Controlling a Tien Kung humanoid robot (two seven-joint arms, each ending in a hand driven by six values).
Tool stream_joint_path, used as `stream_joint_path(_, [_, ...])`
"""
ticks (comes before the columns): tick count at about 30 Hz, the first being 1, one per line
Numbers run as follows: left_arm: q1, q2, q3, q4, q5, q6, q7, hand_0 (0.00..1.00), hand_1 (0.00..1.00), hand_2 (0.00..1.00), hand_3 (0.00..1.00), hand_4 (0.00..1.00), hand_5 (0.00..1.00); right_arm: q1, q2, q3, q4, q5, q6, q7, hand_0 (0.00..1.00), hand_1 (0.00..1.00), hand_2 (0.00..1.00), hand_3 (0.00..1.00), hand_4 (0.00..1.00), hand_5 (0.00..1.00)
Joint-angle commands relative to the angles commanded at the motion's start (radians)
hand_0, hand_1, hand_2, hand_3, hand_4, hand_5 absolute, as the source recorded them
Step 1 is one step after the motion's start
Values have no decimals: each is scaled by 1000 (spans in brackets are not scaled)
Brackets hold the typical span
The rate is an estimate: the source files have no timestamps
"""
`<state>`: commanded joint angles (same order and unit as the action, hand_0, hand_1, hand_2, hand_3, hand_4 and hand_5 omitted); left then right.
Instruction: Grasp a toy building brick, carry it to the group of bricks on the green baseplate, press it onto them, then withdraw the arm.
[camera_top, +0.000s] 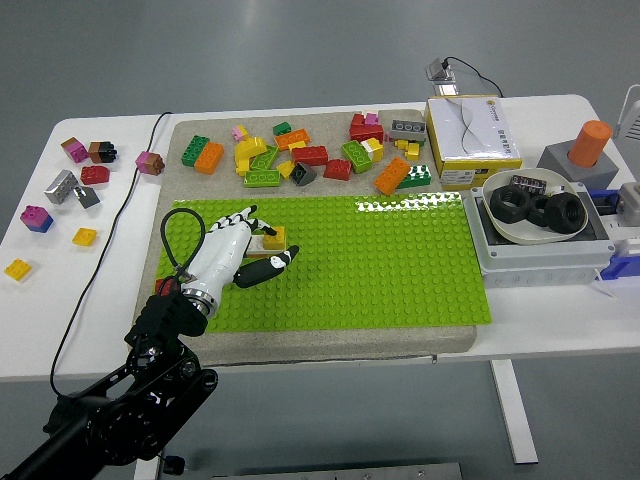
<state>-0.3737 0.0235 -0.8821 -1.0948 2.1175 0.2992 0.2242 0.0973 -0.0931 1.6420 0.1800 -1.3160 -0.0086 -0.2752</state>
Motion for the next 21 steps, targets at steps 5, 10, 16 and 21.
stream_joint_path(5, [0,0,0,0,1,0,0,998,998,998,625,804,795,0,0,0,0,-1,0,0,619,606,649,688,734,898])
stream_joint_path(10, [0,0,1,-3,3,4,0,998,998,998,622,802,784,0,-1,-1,0,0,1,0,618,606,649,688,734,898])
stream_joint_path(16, [-1,-1,2,-1,4,6,3,998,998,998,620,800,767,1,-1,-2,0,1,1,0,618,606,649,688,734,898])
stream_joint_path(21, [-3,-1,4,-7,14,9,8,998,998,998,616,797,752,2,-1,-3,0,2,2,-1,619,607,650,688,734,898])
